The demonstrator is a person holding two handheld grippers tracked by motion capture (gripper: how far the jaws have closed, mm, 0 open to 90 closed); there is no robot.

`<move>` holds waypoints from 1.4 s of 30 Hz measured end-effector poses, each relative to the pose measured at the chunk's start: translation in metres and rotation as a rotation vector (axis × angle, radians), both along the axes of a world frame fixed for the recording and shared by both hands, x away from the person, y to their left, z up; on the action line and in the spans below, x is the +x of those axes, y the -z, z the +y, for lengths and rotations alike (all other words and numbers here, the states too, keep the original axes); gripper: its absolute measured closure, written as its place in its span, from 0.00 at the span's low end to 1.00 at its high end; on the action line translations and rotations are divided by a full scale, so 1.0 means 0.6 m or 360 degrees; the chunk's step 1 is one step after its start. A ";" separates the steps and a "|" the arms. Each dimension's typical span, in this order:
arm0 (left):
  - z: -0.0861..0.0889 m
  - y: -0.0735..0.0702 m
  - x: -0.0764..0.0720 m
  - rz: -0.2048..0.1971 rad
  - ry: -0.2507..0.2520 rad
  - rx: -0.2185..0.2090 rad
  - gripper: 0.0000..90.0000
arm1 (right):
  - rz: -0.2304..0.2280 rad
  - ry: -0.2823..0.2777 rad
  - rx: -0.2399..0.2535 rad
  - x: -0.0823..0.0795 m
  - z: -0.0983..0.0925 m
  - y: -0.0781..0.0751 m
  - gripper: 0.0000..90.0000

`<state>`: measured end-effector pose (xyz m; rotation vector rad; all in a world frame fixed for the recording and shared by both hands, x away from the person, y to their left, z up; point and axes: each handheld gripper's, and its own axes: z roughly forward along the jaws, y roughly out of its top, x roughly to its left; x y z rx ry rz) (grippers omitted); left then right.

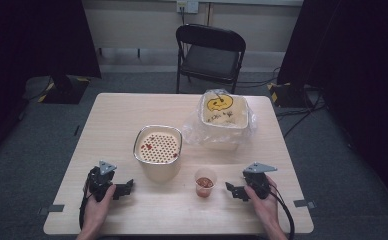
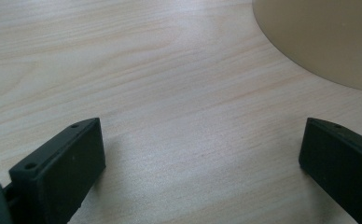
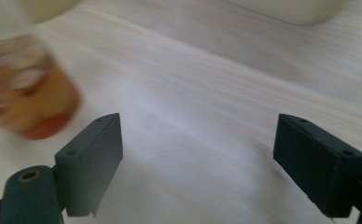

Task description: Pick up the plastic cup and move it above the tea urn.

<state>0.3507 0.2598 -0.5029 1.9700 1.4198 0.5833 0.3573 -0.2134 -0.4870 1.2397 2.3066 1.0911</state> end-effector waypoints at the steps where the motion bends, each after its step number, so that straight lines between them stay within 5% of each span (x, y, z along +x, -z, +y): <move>1: 0.000 0.000 0.000 0.0000 0.0000 0.0000 0.00 | -0.0005 -0.0023 -0.0016 -0.005 0.006 -0.003 0.16; 7: 0.000 0.000 0.000 -0.0001 -0.0001 0.0002 0.00 | 0.0013 -0.0183 0.0023 -0.026 0.031 -0.014 0.26; 15: 0.000 0.000 0.000 0.0000 0.0001 0.0002 0.00 | -0.0002 -0.0371 0.0076 -0.051 0.073 -0.026 0.22; 30: 0.000 0.000 0.000 0.0000 0.0001 0.0002 0.00 | -0.0043 -0.0426 0.0132 -0.021 0.140 -0.019 0.29; 42: 0.000 0.000 0.000 -0.0002 0.0001 0.0006 0.00 | -0.0081 -0.0469 0.0122 -0.009 0.142 -0.017 0.46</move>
